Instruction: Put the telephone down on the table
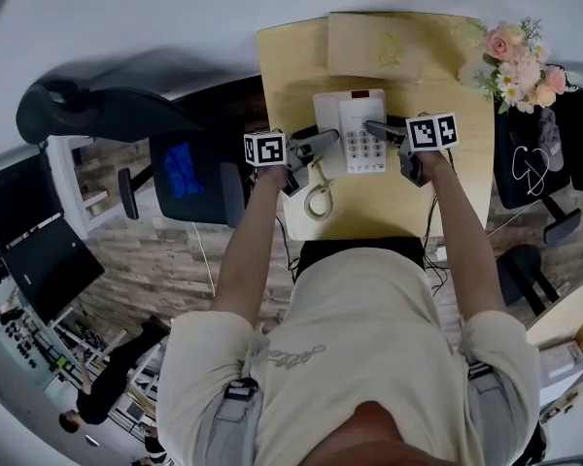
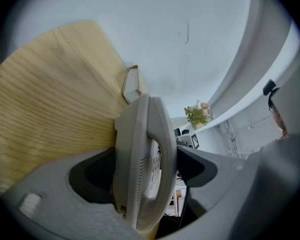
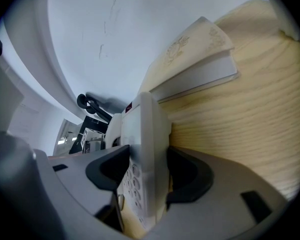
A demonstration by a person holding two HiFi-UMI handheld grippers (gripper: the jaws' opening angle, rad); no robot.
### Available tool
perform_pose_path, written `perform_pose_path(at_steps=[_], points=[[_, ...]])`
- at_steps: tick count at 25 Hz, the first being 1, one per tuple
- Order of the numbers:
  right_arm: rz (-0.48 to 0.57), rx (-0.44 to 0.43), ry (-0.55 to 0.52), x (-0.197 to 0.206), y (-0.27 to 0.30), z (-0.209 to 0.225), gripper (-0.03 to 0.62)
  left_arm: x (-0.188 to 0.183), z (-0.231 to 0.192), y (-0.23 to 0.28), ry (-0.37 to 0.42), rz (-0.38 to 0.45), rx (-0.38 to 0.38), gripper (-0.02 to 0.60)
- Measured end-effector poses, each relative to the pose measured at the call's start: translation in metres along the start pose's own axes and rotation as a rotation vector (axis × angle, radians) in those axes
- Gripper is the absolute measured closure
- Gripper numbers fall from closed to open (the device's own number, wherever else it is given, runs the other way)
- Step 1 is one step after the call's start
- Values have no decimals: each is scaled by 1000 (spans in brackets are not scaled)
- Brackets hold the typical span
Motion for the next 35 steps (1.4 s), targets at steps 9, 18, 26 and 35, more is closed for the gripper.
perform_pose_path(at_steps=[9, 18, 26, 35], points=[[-5, 118, -179, -7, -9, -4, 367, -1, 4, -5, 58, 9, -82, 206], [32, 95, -217, 5, -51, -36, 403, -6, 32, -27, 171, 53, -122, 206], [125, 109, -369, 8, -100, -86, 564, -3, 86, -61, 422, 114, -191, 491], [251, 51, -547, 5, -144, -169, 592, 9, 155, -77, 684, 110, -175, 565]])
Point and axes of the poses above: the fingertips, and each gripper's own axes: y forward along the fingers, z to its right, x out of its underside, the point moved 1 cm from there along -y, backward along the fingers, and after that the axes turned 11 degrees about z, right-handed, at the moved point
